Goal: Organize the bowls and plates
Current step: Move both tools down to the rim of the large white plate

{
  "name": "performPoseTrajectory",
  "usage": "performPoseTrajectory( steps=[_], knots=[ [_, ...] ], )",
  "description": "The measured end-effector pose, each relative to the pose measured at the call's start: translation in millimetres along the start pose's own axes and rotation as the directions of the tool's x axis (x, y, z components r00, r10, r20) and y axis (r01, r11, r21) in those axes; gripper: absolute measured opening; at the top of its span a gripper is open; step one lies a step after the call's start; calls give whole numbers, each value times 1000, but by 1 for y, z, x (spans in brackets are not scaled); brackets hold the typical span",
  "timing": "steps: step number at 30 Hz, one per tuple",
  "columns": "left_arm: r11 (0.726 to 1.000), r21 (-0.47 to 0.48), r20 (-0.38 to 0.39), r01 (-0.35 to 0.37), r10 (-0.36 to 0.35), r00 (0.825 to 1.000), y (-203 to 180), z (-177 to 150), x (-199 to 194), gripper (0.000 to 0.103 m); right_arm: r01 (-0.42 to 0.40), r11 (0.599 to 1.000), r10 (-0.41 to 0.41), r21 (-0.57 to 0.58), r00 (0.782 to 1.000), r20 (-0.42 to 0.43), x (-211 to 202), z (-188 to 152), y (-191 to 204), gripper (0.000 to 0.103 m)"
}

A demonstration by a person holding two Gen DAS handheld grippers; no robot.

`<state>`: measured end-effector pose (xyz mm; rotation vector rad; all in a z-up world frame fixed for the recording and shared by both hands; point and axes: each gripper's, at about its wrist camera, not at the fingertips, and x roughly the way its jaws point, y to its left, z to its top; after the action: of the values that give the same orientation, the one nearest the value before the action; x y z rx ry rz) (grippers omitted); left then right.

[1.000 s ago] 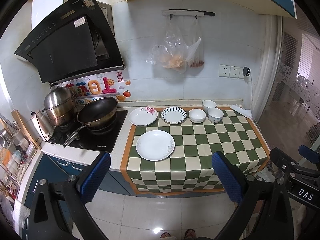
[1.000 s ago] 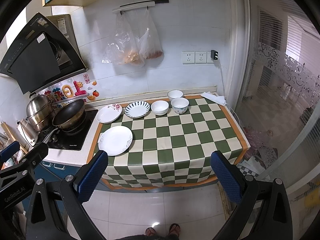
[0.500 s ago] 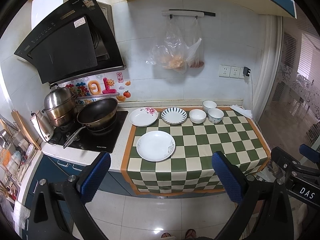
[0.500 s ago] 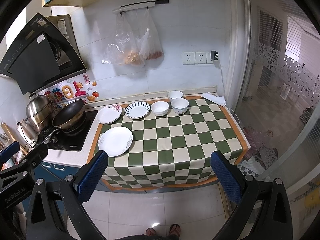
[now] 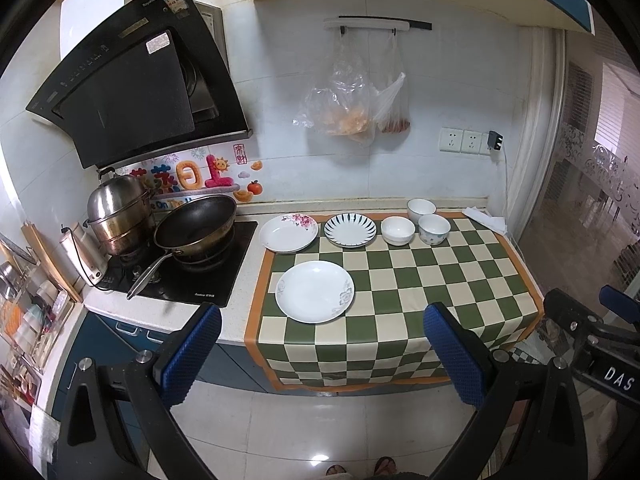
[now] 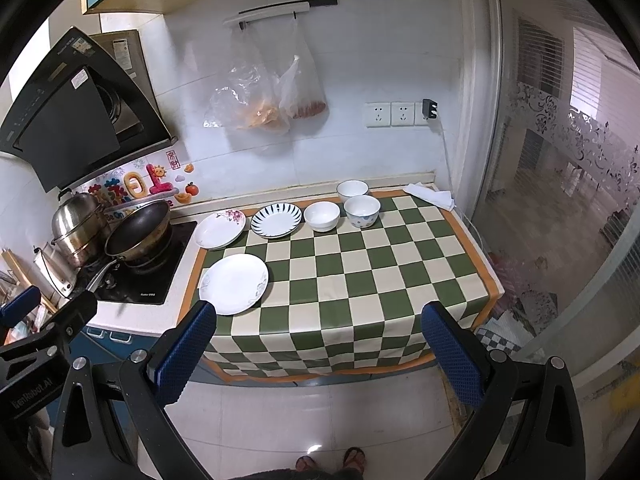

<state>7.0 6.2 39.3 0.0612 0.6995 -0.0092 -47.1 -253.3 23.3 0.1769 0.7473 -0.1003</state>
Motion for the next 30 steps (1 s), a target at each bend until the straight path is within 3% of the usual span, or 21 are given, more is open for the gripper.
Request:
performPoseTrajectory(
  steps=[4, 9, 14, 20, 24, 27, 28, 30],
  knots=[
    [1000, -7, 6, -19, 19, 1000, 19, 1, 26, 103, -33, 999, 32, 36, 999, 12, 20, -2, 2, 103],
    [995, -22, -8, -96, 96, 995, 52, -4, 82, 103, -92, 994, 97, 65, 992, -84, 84, -10, 16, 103],
    [987, -27, -82, -157, 154, 985, 84, -8, 159, 103, -133, 989, 143, 67, 974, -175, 170, -13, 38, 103],
    [988, -10, -223, -157, 151, 963, 102, -11, 261, 103, -164, 985, 175, 62, 943, -283, 296, -6, 60, 101],
    [989, 26, -349, -146, 146, 926, 105, -15, 338, 100, -179, 981, 194, 75, 901, -388, 393, -4, 69, 93],
    [992, -8, -452, -127, 109, 885, 112, -23, 400, 96, -213, 972, 236, 104, 845, -480, 471, -5, 74, 83],
    [992, -25, -485, -121, 94, 870, 115, -25, 421, 89, -227, 967, 253, 115, 822, -509, 498, -6, 76, 79],
    [992, -63, -554, -111, 58, 830, 120, -31, 463, 84, -251, 959, 280, 130, 783, -555, 542, -7, 82, 75]
  ],
)
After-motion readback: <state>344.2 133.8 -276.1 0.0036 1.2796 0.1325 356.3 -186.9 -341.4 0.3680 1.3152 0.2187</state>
